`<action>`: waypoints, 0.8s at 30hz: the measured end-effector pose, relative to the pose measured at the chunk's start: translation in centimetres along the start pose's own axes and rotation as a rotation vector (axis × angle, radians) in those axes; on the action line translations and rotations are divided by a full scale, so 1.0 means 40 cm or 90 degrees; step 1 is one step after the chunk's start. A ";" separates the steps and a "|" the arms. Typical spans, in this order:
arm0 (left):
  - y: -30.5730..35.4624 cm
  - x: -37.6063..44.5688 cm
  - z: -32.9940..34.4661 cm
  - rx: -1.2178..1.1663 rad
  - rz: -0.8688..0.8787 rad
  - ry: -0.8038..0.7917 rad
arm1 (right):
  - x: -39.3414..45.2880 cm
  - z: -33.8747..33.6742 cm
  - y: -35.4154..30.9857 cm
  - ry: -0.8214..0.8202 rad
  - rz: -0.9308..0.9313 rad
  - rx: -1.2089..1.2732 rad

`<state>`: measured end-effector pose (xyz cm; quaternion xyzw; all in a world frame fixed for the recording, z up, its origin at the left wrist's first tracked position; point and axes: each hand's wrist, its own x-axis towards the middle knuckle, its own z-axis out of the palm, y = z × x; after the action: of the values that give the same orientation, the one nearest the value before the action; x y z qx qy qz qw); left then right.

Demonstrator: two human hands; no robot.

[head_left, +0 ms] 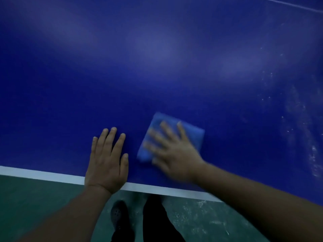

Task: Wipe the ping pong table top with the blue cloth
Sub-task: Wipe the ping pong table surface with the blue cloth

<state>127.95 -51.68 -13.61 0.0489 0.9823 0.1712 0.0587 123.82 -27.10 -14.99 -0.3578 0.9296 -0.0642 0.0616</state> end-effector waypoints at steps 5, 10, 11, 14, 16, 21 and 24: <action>0.001 0.000 0.002 0.019 -0.002 -0.007 | -0.002 -0.054 0.227 0.028 0.212 -0.014; 0.003 -0.004 0.003 0.028 0.007 -0.012 | -0.027 -0.063 0.241 0.100 0.663 0.019; 0.001 -0.004 0.003 0.030 0.007 -0.013 | -0.049 -0.036 0.157 0.107 0.580 0.010; 0.001 0.000 0.006 0.043 0.005 -0.021 | -0.158 -0.002 0.033 0.005 0.215 -0.015; 0.002 0.000 0.007 0.049 0.004 -0.023 | -0.183 -0.029 0.158 -0.007 0.282 -0.019; 0.004 0.001 0.004 0.063 -0.001 -0.029 | -0.171 -0.066 0.299 0.047 0.696 0.044; 0.008 0.003 0.001 0.066 -0.003 -0.038 | -0.135 -0.023 0.105 0.070 0.576 0.004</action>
<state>127.85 -51.35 -13.54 0.0542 0.9878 0.1181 0.0854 124.90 -20.30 -14.39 0.0883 0.9941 -0.0526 0.0349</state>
